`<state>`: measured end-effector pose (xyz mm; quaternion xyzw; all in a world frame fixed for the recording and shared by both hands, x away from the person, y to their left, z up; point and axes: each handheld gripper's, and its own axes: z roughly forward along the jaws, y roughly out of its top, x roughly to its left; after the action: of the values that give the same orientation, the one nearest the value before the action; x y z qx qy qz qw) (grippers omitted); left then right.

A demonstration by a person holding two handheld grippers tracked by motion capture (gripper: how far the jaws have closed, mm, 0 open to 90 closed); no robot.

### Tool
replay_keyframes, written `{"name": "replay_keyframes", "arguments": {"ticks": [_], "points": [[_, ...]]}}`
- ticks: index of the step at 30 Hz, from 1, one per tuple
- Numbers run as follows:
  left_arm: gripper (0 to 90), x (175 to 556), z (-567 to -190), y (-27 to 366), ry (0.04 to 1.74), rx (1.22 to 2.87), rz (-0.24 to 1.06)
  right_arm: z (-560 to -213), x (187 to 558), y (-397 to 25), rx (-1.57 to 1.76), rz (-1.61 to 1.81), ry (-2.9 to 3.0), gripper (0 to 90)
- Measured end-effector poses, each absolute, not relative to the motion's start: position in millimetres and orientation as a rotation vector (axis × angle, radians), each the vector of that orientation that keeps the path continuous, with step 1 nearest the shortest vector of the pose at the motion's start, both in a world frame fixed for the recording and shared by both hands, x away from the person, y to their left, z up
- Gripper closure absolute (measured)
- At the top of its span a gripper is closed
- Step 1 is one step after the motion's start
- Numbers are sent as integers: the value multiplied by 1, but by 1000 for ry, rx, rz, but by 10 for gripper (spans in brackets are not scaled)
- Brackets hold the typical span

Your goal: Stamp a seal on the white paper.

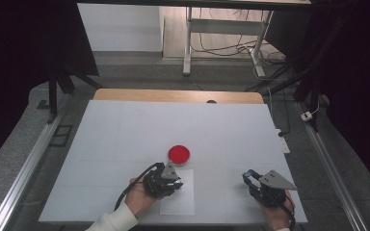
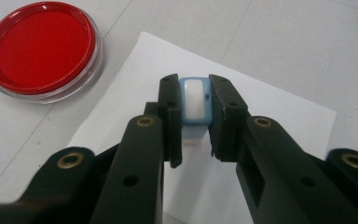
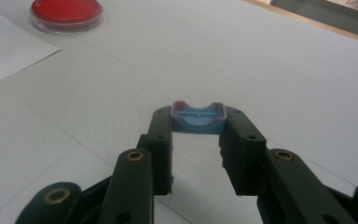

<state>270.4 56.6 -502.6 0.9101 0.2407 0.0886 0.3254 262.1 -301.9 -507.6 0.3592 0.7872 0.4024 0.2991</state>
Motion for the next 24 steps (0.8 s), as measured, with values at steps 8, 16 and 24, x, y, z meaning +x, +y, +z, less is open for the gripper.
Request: {"name": "replay_keyframes", "arguments": {"ticks": [8,16,24], "points": [[765,270,-503,57,629,2387,235,-508,262,-302,953,1069,2091,654],[765,270,-503,58,632,2380,229,-507,262,-302,952,1065,2088,654],[764,269,-503,57,633,2386,240,-507,261,-302,954,1065,2087,654]]}}
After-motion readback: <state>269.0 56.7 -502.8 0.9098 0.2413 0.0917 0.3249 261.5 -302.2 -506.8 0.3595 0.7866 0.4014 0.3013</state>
